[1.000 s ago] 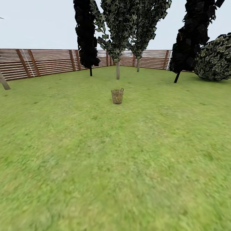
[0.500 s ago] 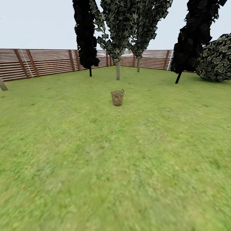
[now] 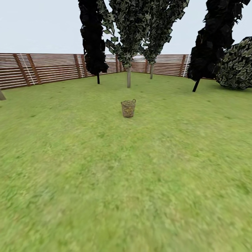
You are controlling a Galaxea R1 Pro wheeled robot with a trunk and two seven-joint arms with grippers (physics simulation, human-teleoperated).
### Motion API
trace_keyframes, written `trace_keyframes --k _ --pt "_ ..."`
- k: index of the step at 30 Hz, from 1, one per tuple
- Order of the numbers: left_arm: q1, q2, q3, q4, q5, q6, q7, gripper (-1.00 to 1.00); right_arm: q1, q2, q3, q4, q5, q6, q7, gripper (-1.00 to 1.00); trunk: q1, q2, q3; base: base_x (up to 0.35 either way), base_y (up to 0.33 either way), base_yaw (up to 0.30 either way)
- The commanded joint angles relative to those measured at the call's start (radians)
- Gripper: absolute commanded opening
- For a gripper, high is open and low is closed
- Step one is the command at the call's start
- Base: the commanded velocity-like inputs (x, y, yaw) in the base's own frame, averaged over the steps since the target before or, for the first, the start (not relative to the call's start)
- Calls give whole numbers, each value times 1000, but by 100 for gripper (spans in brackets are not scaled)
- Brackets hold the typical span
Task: Take the three Easter eggs out of the wicker basket on the lawn in the garden, then place them on the lawn next to a single tree (choose any tree) so that all three eggs are next to the same tree and none are left in the basket.
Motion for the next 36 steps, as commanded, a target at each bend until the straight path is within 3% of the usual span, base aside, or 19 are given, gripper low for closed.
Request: trace_keyframes --k 1,16,24,36 --pt "1 0 0 -2 0 -1 0 100 -1 0 0 1 6 -3 -1 100 1 0 -1 328 0 0" --pt "1 0 0 -1 0 0 -1 100 -1 -2 0 2 6 -4 -1 100 1 0 -1 328 0 0" --pt "1 0 0 -1 0 0 -1 100 -1 -2 0 8 8 -54 -1 100 1 0 -1 330 0 0" --pt "1 -1 0 -1 0 0 -2 100 -1 -2 0 10 9 -60 -1 100 1 0 -1 330 0 0"
